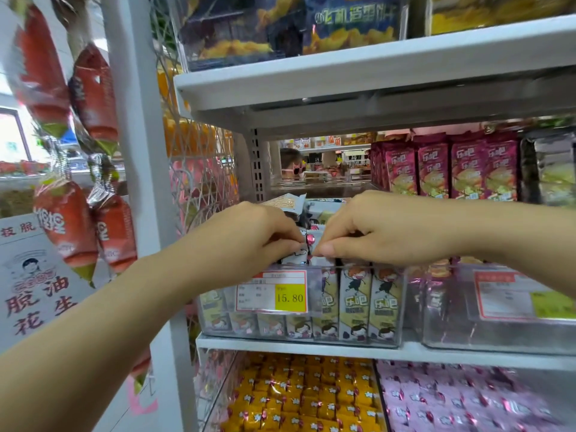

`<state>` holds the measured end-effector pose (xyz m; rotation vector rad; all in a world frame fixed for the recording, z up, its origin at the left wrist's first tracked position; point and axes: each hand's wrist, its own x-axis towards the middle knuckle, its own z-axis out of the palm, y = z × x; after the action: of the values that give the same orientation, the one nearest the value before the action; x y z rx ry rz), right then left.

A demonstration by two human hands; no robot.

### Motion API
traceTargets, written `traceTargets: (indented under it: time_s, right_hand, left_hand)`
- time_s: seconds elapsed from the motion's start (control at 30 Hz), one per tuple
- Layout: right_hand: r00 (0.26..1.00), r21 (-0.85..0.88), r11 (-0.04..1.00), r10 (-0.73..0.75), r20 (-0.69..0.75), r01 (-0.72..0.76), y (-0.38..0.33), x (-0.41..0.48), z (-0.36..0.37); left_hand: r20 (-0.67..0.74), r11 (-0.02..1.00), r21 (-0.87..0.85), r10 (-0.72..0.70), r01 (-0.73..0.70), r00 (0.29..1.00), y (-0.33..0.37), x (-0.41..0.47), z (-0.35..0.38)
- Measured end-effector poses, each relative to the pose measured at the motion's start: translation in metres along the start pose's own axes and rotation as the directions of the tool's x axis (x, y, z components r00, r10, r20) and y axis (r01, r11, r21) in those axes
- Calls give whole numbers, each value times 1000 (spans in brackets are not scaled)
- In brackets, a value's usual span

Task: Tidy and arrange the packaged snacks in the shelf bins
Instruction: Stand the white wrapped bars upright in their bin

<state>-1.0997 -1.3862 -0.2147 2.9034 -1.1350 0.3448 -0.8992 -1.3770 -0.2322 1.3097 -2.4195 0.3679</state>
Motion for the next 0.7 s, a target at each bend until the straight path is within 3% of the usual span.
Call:
traceTargets:
  time_s: [0.13, 0.23, 0.43, 0.6, 0.7]
  right_hand:
    - [960, 114, 992, 76, -269, -46, 8, -5, -17]
    - [897, 95, 992, 114, -428, -81, 22, 0, -26]
    - [947, -162, 957, 195, -256, -241, 41, 17, -18]
    - [963, -99, 966, 222, -154, -239, 43, 17, -19]
    - [960, -101, 965, 223, -169, -242, 43, 18, -19]
  left_hand:
    - [-127, 987, -159, 4, -25, 992, -2, 2, 7]
    - [-82, 981, -186, 39, -54, 996, 5, 6, 12]
    - [48, 985, -169, 23, -14, 999, 3, 9, 9]
    - [87, 976, -217, 4, 15, 996, -4, 3, 11]
    - [116, 974, -225, 10, 16, 993, -5, 2, 11]
